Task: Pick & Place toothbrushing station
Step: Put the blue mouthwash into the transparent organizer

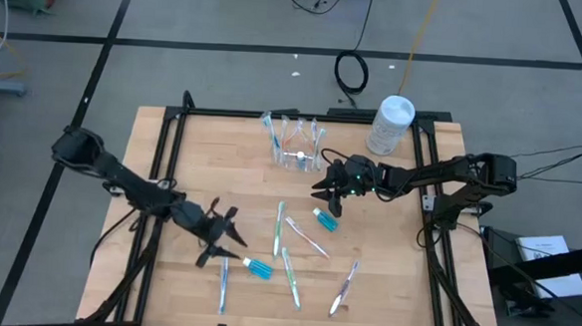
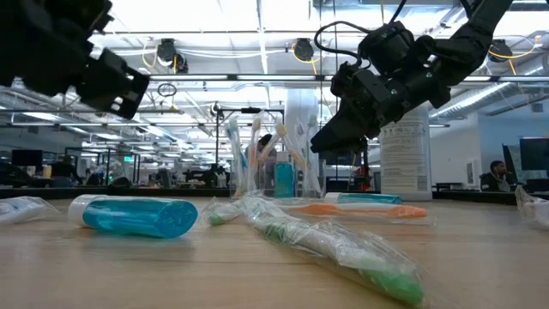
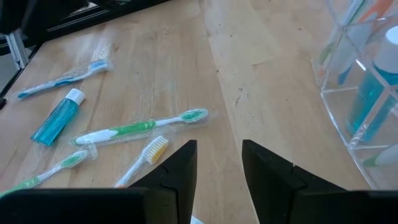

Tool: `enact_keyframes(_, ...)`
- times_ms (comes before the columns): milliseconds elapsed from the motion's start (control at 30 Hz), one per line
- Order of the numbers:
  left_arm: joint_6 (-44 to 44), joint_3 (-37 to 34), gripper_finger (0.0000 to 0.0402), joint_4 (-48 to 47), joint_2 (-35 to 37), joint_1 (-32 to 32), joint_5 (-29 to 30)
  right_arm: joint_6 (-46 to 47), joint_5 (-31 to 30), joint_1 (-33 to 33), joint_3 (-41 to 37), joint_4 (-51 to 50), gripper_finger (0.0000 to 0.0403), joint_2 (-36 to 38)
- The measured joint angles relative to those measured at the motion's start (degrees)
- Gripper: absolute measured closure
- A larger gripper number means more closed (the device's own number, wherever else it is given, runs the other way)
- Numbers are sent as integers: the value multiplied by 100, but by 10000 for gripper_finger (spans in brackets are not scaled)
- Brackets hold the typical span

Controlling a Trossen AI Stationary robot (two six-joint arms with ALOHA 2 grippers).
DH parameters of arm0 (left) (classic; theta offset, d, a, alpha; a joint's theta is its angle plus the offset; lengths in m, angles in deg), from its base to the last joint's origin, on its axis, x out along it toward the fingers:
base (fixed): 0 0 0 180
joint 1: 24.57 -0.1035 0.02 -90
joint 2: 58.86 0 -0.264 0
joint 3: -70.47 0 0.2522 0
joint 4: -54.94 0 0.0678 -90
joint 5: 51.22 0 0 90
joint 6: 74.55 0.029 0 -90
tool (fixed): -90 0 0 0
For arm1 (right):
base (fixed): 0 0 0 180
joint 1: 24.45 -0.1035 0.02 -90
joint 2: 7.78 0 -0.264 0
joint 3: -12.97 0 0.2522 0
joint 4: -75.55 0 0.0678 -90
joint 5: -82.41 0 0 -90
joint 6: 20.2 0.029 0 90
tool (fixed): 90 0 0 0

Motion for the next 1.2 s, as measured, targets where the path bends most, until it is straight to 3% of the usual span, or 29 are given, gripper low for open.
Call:
enact_keyframes(200, 431, 174, 220, 115, -848, 340, 3, 0, 0, 0, 0, 26, 284, 0)
enact_keyframes(500, 284, 197, 220, 335, -1627, 384, 451, 0, -2, -114, 0, 46, 284, 0)
enact_keyframes(667, 295, 202, 220, 793, -1904, 380, 336, 0, -2, -179, 0, 48, 284, 0)
enact_keyframes(1200, -365, 414, 220, 494, -2076, 447, 593, 0, -4, -512, 0, 46, 284, 0)
